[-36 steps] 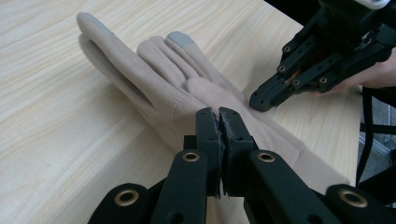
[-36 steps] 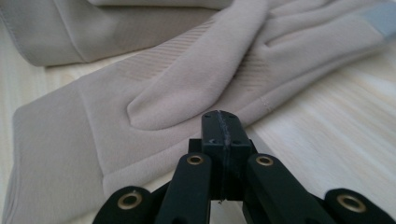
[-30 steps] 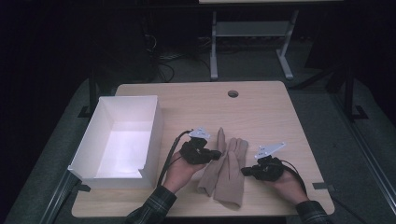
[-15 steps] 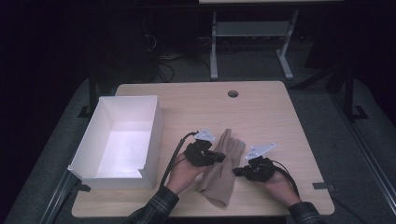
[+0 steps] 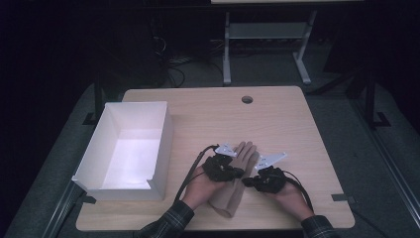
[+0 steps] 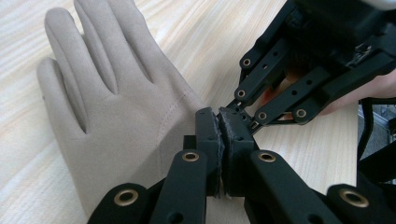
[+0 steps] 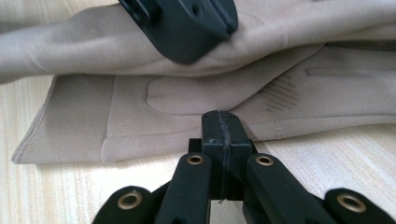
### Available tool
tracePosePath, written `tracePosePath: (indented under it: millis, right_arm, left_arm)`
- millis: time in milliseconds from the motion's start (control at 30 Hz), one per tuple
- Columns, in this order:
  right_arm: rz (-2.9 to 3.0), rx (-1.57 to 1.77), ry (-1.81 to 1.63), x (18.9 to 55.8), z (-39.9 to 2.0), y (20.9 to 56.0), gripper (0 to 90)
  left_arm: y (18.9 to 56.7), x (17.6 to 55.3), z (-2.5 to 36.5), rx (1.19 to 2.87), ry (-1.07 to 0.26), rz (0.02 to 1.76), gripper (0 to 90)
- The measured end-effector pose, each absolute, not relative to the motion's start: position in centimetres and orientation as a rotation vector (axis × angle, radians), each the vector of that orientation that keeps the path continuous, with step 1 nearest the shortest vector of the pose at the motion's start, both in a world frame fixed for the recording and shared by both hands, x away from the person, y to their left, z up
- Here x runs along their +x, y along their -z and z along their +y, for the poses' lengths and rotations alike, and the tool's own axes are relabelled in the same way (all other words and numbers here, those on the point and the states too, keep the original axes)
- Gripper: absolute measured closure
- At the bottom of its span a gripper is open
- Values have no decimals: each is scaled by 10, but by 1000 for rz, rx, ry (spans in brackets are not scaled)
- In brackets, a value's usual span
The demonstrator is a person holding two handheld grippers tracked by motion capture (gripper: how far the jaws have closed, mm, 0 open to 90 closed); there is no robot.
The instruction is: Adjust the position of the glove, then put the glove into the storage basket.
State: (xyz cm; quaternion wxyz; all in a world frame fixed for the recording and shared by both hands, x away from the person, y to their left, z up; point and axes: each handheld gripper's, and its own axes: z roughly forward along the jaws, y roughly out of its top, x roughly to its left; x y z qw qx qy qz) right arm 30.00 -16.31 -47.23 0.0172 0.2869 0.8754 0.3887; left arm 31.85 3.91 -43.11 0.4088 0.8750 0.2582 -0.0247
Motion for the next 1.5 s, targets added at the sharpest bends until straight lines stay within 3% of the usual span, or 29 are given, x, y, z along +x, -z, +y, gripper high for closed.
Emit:
tracePosePath:
  millis: [200, 300, 467, 600, 800, 1267, 1500]
  right_arm:
    - [2719, 887, -1210, 300, -163, 472, 900]
    - [2719, 885, -1210, 300, -164, 472, 871]
    - [2681, 886, -1153, 298, -176, 466, 733]
    - [2602, 967, -1156, 301, -200, 461, 624]
    - [2465, 1123, -1076, 313, -232, 470, 324]
    - [2378, 1178, -1013, 322, -239, 479, 170]
    - [2362, 1157, -1041, 322, -241, 482, 157]
  left_arm:
    - [438, 318, 33, 2221, 76, 644, 861]
    - [439, 317, 33, 2212, 85, 645, 811]
    - [437, 314, 32, 2205, 88, 633, 764]
    - [442, 311, 26, 2250, 110, 613, 871]
    - [459, 309, 21, 2329, 117, 615, 892]
    - [454, 307, 55, 2364, 83, 649, 867]
    - [450, 303, 78, 2393, 63, 652, 844]
